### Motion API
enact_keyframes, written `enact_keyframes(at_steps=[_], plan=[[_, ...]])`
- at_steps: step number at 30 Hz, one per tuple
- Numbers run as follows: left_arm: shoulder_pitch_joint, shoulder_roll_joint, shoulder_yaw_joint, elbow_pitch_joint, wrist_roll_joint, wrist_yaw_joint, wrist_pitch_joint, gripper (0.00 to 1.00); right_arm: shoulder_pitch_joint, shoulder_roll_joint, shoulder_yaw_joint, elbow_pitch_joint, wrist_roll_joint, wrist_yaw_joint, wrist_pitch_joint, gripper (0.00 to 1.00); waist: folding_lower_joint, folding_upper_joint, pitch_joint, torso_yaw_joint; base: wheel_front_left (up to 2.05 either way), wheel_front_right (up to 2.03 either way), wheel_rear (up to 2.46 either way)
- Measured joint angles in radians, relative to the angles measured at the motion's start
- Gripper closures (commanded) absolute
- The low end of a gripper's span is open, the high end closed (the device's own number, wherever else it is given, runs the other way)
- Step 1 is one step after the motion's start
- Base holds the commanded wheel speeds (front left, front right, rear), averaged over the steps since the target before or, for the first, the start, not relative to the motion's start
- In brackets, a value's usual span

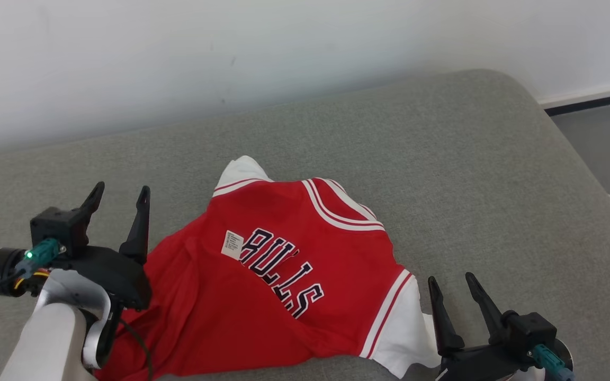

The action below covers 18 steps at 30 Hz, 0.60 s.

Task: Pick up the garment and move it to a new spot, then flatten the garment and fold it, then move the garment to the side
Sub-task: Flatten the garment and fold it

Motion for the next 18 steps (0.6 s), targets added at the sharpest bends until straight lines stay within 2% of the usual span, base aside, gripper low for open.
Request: enact_keyframes(at_steps=[6,13,18], plan=[[-0.042,0.016,-0.038,0.056,-0.043,-0.038,0.146,0.0,-0.028,0.0,0.029,0.071,0.045,0.0,-0.035,0.0,0.0,0.0,0.038,-0.052,0.0,0.0,0.0],[-0.005,0.035,-0.062,0.081,-0.102,-0.049,0.265,0.0,-0.052,0.0,0.027,0.113,0.055,0.0,-0.051,0.0,0.0,0.0001,0.066,-0.1,0.0,0.0,0.0],[0.036,0.034,-0.062,0.036,-0.156,-0.052,0.349,0.0,-0.057,0.0,0.014,0.125,0.055,0.0,-0.055,0.0,0.0001,0.0001,0.077,-0.102,0.0,0.0,0.0]])
